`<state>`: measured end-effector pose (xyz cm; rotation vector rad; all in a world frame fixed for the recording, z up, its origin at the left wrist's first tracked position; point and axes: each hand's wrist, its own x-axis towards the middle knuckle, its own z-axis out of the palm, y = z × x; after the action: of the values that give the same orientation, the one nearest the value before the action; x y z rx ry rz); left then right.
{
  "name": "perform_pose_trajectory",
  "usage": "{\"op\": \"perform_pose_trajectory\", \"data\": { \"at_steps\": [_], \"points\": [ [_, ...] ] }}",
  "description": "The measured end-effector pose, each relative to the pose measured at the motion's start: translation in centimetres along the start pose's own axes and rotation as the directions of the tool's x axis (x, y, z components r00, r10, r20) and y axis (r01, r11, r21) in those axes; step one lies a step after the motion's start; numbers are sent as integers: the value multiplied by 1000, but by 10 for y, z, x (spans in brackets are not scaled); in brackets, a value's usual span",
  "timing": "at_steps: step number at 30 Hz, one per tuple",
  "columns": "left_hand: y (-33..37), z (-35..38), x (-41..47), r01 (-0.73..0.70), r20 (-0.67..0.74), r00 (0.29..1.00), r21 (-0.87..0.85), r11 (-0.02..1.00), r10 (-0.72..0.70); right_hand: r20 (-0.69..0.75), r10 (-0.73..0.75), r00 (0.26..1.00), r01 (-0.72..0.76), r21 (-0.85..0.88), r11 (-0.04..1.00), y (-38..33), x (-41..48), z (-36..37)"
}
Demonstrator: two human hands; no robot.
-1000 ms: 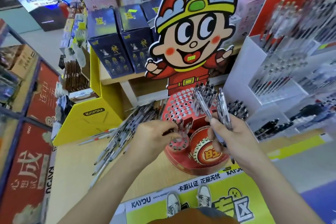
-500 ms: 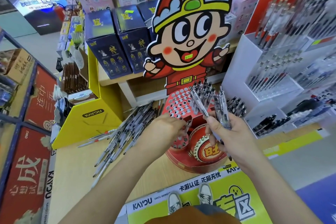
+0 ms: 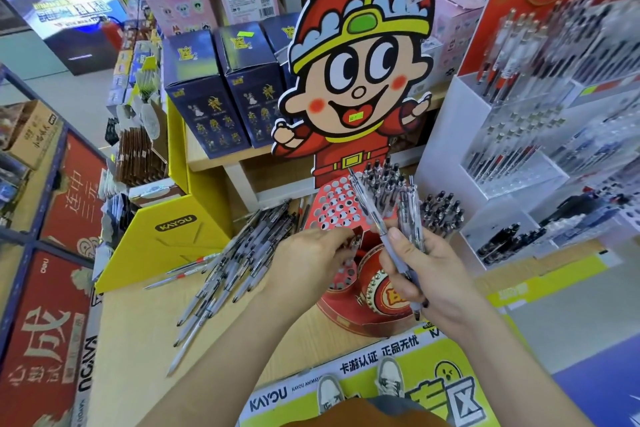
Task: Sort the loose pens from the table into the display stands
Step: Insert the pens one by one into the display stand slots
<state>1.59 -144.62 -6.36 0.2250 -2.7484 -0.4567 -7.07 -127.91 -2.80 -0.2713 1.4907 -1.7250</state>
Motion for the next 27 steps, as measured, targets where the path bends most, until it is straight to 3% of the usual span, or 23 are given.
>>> {"op": "perform_pose_trajectory", "data": {
  "at_steps": [5, 7, 8, 9, 10, 11, 12, 13, 17, 23, 25, 27],
  "points": [
    [0, 0, -1, 57, 17, 998, -70, 996, -56, 143, 52, 988, -71, 134, 988, -1, -2, -2],
    [8, -9, -1, 260, 28, 964, -307, 916, -264, 194, 62, 979, -89, 133, 987, -1, -2, -2],
    [13, -14, 0, 363, 55, 921, -486, 795, -387, 215, 66, 974, -95, 127, 987, -1, -3, -2],
    [17, -22, 3, 424, 126, 869, -687, 590, -478, 236, 67, 969, -97, 119, 988, -2, -3, -2],
    [20, -33, 6, 430, 228, 825, -846, 314, -517, 256, 66, 964, -97, 111, 989, -2, -4, -1],
    [23, -44, 8, 399, 317, 803, -915, 59, -505, 272, 67, 960, -98, 105, 990, -3, -4, -1],
    [25, -51, 9, 364, 368, 801, -926, -105, -472, 287, 72, 955, -104, 101, 989, -3, -5, 0],
    [26, -58, 10, 342, 380, 810, -925, -167, -447, 300, 80, 950, -114, 99, 989, -3, -5, 1],
    [30, -68, 9, 291, 268, 848, -957, -22, -457, 306, 118, 945, -144, 63, 988, -3, -5, 7],
    [2, -101, -5, 117, -60, 852, -946, 302, -520, 45, 44, 998, -43, -19, 999, -10, 0, -8],
    [-4, -95, -13, 186, -46, 864, -897, 402, -501, -2, 7, 1000, -7, -52, 999, -15, 0, -11],
    [-7, -77, -22, 262, 3, 861, -859, 439, -508, -44, -76, 996, 67, -176, 982, -16, -1, -9]
  ]
}}
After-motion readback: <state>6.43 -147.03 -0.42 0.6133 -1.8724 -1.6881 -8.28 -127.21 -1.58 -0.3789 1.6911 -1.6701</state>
